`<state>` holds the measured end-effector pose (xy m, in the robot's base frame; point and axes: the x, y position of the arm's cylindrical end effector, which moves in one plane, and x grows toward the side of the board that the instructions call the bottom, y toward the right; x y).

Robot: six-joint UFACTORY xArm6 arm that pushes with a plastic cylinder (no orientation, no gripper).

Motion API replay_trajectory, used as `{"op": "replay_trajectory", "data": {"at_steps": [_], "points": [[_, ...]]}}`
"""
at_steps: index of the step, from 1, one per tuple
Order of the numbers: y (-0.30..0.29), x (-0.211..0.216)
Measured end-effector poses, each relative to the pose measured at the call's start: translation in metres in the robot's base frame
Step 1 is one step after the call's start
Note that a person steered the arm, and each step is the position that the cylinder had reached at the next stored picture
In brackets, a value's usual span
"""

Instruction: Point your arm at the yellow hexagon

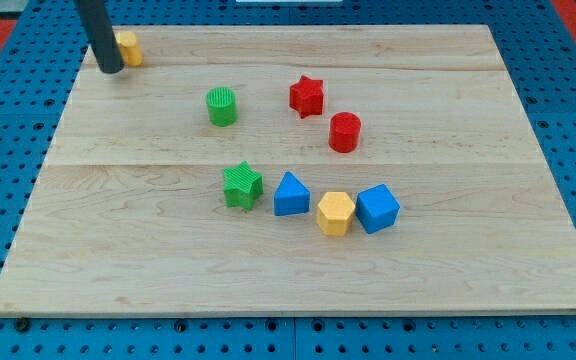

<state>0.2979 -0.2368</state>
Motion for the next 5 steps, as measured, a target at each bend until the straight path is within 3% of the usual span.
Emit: {"op": "replay_trajectory", "data": {"at_steps": [1, 3, 5], "points": [[0.0, 0.025], [-0.001, 0.029], [0.0, 0.128]]}}
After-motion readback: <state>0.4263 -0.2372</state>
